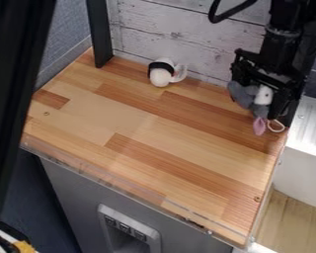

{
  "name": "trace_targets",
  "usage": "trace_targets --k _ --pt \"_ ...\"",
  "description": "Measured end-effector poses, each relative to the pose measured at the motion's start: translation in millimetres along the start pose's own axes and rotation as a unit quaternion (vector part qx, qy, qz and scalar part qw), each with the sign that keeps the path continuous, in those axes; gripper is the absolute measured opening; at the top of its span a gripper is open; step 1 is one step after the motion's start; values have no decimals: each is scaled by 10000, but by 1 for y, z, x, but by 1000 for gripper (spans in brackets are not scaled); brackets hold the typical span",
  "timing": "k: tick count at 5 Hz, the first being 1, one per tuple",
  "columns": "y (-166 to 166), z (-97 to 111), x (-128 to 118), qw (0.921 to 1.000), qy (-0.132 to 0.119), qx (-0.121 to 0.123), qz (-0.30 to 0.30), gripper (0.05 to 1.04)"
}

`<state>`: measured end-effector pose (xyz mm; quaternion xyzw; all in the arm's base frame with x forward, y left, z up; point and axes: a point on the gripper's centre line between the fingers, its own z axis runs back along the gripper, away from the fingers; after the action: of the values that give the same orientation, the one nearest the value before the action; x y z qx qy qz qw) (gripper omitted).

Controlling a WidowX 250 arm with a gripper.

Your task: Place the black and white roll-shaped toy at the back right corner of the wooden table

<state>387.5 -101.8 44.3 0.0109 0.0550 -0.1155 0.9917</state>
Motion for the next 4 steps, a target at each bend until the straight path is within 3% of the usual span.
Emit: trace_targets --k 2,3,4 --pt "0 -30 7 9981 -82 -31 603 1007" --pt "1 -35 7 9984 -151 -37 541 960" --pt "1 -37 7 9994 -176 -13 288 805"
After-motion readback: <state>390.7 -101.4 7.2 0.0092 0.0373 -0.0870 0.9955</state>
